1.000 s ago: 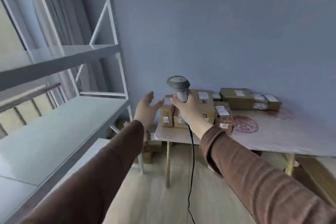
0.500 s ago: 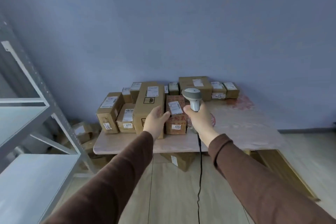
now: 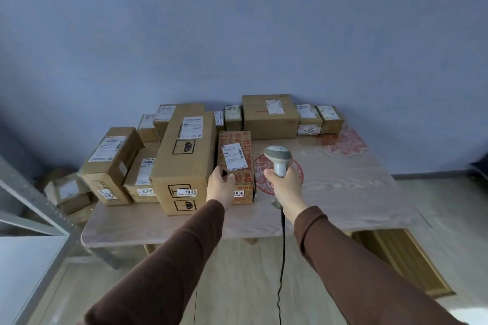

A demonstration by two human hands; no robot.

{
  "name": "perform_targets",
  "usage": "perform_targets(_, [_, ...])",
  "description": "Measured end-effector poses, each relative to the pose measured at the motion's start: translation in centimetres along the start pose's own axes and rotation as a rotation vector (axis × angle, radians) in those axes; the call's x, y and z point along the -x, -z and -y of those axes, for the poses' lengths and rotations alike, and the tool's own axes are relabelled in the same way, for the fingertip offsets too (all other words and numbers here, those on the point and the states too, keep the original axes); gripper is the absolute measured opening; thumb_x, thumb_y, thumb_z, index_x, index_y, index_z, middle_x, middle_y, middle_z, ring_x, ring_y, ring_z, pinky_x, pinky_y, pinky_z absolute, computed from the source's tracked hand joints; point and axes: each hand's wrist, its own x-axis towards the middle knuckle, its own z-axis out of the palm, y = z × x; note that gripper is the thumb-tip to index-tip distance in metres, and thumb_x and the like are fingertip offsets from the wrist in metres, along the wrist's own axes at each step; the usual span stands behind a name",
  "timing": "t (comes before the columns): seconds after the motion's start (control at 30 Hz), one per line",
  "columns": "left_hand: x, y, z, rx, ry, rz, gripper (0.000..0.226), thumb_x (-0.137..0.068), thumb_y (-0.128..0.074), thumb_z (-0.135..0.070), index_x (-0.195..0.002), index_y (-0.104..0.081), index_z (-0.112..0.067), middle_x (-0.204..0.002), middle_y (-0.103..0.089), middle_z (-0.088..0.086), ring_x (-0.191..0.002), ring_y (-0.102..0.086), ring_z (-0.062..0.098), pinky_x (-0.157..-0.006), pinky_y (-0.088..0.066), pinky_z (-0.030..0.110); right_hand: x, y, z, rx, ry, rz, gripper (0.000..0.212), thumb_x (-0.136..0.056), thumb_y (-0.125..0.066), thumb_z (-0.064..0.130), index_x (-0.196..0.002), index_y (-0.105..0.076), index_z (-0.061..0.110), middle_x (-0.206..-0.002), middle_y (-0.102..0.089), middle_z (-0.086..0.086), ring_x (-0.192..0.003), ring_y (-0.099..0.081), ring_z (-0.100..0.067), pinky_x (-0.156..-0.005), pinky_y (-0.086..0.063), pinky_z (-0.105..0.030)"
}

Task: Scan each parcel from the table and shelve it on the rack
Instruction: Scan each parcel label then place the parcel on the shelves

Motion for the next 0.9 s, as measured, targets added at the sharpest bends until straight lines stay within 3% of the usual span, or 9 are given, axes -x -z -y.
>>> perform_targets(0.1, [-4.1,-1.2,0.9,-0.026,0.043,0.006,0.065,-0.109,-0.046,-0.024,-0.164,-0.017,-0.009,-0.169,-0.025,0.011,-0.155,-0.027,0.027,-0.124,-0.025,0.038,-3.2,-1.9,-1.4,0.004,-0.041,0.017,0.02,-0.094,-0.071,0.025,-0.11,-0.063,0.016,-0.092,-0.068,-0.003,-0.085,-0.066,-0.02,-0.074,-0.051,-0.035])
perform_targets(0.23, [-8.3,-2.8,2.3,-0.063,0.122,0.012,0.071,-0.109,-0.046,-0.026,-0.167,-0.007,-0.013,-0.168,-0.03,0.014,-0.151,-0.034,0.034,-0.122,-0.031,0.043,-6.5,-4.5,-3.5,-0.006,-0.105,0.046,0.019,-0.094,-0.072,0.023,-0.109,-0.062,0.018,-0.1,-0.07,-0.008,-0.093,-0.069,-0.023,-0.085,-0.057,-0.042])
perform_targets(0.37, [-11.0,-4.3,3.8,-0.113,0.179,0.03,0.076,-0.109,-0.045,-0.027,-0.166,0.004,-0.014,-0.171,-0.023,0.013,-0.152,-0.032,0.036,-0.12,-0.031,0.041,-9.0,-6.3,-5.8,0.019,-0.168,0.075,0.024,-0.093,-0.072,0.024,-0.113,-0.062,0.016,-0.098,-0.069,-0.005,-0.092,-0.068,-0.024,-0.084,-0.053,-0.042])
perform_targets(0.47, [-12.7,-5.4,4.8,-0.167,0.212,0.01,0.078,-0.109,-0.046,-0.028,-0.166,0.005,-0.012,-0.173,-0.014,0.012,-0.158,-0.012,0.035,-0.127,-0.016,0.042,-10.8,-6.9,-7.0,-0.005,-0.212,0.093,0.026,-0.093,-0.072,0.022,-0.115,-0.061,0.013,-0.1,-0.068,-0.007,-0.093,-0.066,-0.026,-0.085,-0.053,-0.042])
perform_targets(0.53, [-13.6,-5.9,4.8,-0.194,0.229,-0.008,0.077,-0.109,-0.046,-0.029,-0.166,0.001,-0.011,-0.171,-0.015,0.011,-0.157,-0.01,0.036,-0.126,-0.013,0.043,-11.7,-7.0,-7.6,-0.011,-0.225,0.097,0.025,-0.093,-0.072,0.022,-0.115,-0.061,0.015,-0.1,-0.069,-0.007,-0.095,-0.067,-0.025,-0.086,-0.053,-0.042])
perform_targets(0.63, [-14.8,-6.8,5.4,-0.169,0.293,0.016,0.07,-0.107,-0.047,-0.034,-0.165,-0.014,-0.014,-0.165,-0.02,0.015,-0.152,-0.021,0.038,-0.125,-0.024,0.046,-12.6,-6.6,-8.5,-0.019,-0.252,0.096,0.025,-0.094,-0.071,0.023,-0.115,-0.058,0.021,-0.102,-0.068,-0.002,-0.097,-0.065,-0.023,-0.089,-0.053,-0.042])
perform_targets(0.73, [-17.1,-7.7,9.1,-0.072,0.368,0.045,0.083,-0.082,-0.051,-0.067,-0.153,-0.042,-0.025,-0.15,-0.035,0.012,-0.137,-0.045,0.037,-0.116,-0.042,0.051,-13.2,-6.0,-9.7,-0.044,-0.277,0.098,0.025,-0.094,-0.072,0.023,-0.116,-0.061,0.018,-0.104,-0.068,-0.004,-0.1,-0.066,-0.024,-0.091,-0.053,-0.043])
perform_targets(0.83, [-21.8,-9.9,17.2,0.072,0.448,0.052,0.104,-0.06,-0.052,-0.087,-0.15,-0.038,-0.039,-0.148,-0.048,0.005,-0.13,-0.056,0.034,-0.107,-0.05,0.056,-13.9,-5.2,-10.4,-0.088,-0.296,0.135,0.027,-0.093,-0.073,0.023,-0.117,-0.062,0.017,-0.109,-0.069,-0.007,-0.103,-0.067,-0.025,-0.091,-0.056,-0.045])
perform_targets(0.9, [-21.3,-10.2,16.8,0.15,0.459,0.046,0.109,-0.053,-0.058,-0.093,-0.147,-0.037,-0.042,-0.139,-0.061,0.002,-0.123,-0.063,0.032,-0.103,-0.053,0.057,-14.0,-4.7,-10.5,-0.108,-0.28,0.16,0.026,-0.094,-0.073,0.022,-0.117,-0.062,0.017,-0.11,-0.069,-0.008,-0.1,-0.067,-0.023,-0.077,-0.058,-0.036])
